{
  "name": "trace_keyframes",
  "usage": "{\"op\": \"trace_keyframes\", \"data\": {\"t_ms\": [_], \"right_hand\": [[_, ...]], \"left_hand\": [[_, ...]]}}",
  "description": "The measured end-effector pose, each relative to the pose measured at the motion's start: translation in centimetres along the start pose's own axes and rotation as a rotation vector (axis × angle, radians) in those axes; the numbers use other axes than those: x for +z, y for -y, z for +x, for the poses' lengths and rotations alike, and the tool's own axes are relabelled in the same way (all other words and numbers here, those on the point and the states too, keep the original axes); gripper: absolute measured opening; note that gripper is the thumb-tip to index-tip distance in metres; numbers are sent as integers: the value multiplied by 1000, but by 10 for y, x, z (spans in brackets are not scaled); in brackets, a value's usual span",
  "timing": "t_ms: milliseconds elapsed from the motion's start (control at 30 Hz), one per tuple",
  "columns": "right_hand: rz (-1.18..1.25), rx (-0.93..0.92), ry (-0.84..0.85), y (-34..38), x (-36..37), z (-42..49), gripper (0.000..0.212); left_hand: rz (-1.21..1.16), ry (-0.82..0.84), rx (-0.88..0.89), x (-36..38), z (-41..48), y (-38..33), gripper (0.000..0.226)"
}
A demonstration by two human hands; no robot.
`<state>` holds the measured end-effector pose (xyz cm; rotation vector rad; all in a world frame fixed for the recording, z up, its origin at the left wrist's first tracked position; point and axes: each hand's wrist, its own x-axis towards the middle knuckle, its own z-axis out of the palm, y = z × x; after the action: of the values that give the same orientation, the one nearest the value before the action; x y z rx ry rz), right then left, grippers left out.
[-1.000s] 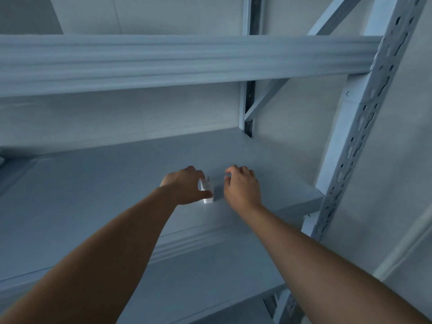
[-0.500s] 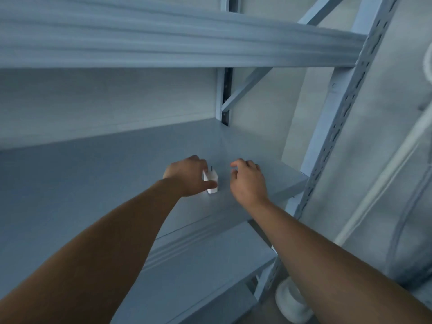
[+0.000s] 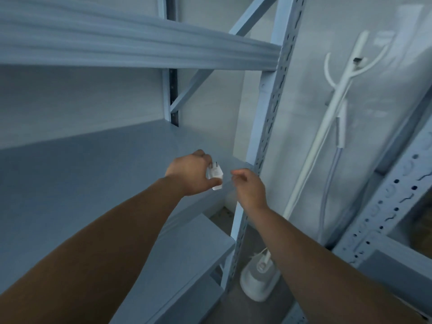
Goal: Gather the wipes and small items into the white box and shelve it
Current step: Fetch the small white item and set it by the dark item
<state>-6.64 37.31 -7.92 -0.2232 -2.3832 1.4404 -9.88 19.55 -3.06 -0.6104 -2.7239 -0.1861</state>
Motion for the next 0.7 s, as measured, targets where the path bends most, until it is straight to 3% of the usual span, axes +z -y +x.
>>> {"op": "trace_keyframes", "data": {"t_ms": [100,167,500,700], "right_hand": [[282,262,-8,-17,-33,-11,19],[403,337,-15,-30,-59,-24,17],[653,698,-24,-102,-205,-106,24],[720,747,-136,-156,-300,-159,27]], "left_hand": [[6,21,58,6,3,-36,61],[17,56,95,12,2,-64,62],[-28,172,258,38,-31,-250,65],[-71,217,391,58,-56,-366,62]]}}
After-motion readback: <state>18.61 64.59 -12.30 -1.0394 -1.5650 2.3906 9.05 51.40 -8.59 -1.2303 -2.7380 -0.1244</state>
